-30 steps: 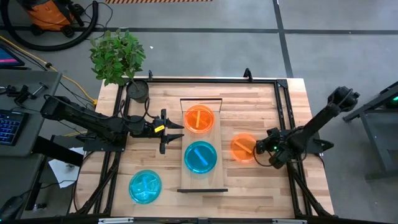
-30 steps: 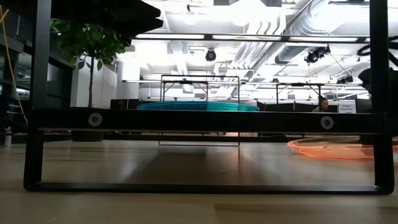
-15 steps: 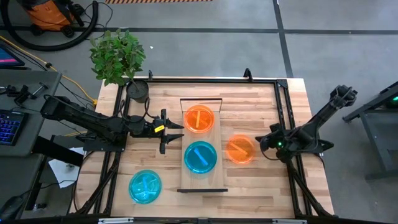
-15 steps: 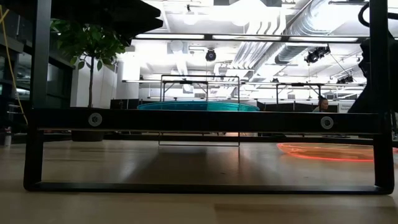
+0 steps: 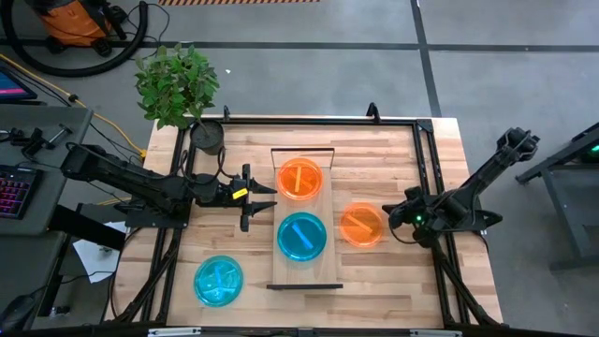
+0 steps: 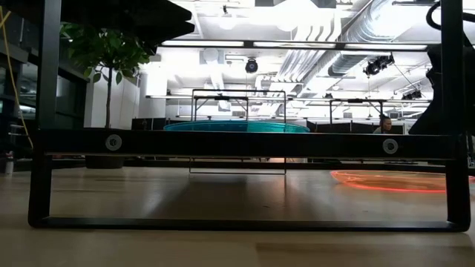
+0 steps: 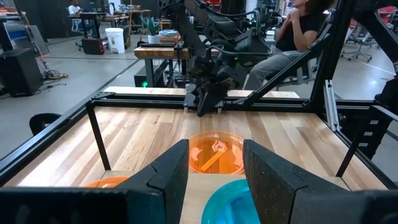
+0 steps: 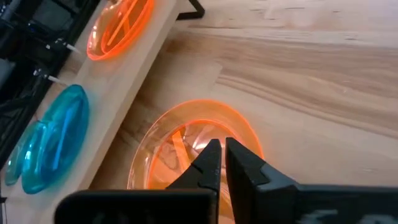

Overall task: Place and stack plates onto a shelf
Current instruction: Stack the orange plate on top of the orange plate on the shelf, then stack the blue plate on top of the blue plate on the shelf

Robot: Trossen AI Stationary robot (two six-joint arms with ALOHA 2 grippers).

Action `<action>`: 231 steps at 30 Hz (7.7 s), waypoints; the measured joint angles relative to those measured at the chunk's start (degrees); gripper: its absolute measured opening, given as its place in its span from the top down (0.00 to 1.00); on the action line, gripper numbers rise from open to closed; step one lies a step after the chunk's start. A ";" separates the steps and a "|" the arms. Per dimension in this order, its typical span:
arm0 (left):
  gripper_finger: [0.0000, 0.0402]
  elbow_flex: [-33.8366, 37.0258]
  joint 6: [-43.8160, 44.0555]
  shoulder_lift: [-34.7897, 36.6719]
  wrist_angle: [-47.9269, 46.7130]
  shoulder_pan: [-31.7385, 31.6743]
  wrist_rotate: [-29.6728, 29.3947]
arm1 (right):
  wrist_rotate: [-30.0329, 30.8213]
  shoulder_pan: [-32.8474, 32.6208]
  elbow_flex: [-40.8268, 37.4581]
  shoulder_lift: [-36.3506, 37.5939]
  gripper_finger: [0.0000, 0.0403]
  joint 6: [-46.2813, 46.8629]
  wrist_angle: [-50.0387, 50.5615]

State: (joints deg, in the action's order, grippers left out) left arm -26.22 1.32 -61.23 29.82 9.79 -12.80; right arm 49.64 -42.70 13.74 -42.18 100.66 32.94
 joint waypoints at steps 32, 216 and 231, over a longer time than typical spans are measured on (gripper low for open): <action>0.65 0.00 0.02 0.00 0.01 0.02 0.00 | -9.44 11.89 4.23 -3.62 0.62 -30.52 -10.17; 0.65 -0.02 19.62 0.02 -32.16 32.91 -8.32 | -8.17 26.51 21.07 -25.28 0.50 -59.12 -18.89; 0.65 -10.98 14.08 -13.07 -45.08 23.97 12.02 | -7.84 26.53 21.05 -25.28 0.50 -59.56 -14.41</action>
State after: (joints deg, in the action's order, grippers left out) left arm -37.20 15.40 -74.29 -15.26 33.76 -0.78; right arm 41.80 -16.16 34.79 -67.46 41.10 18.52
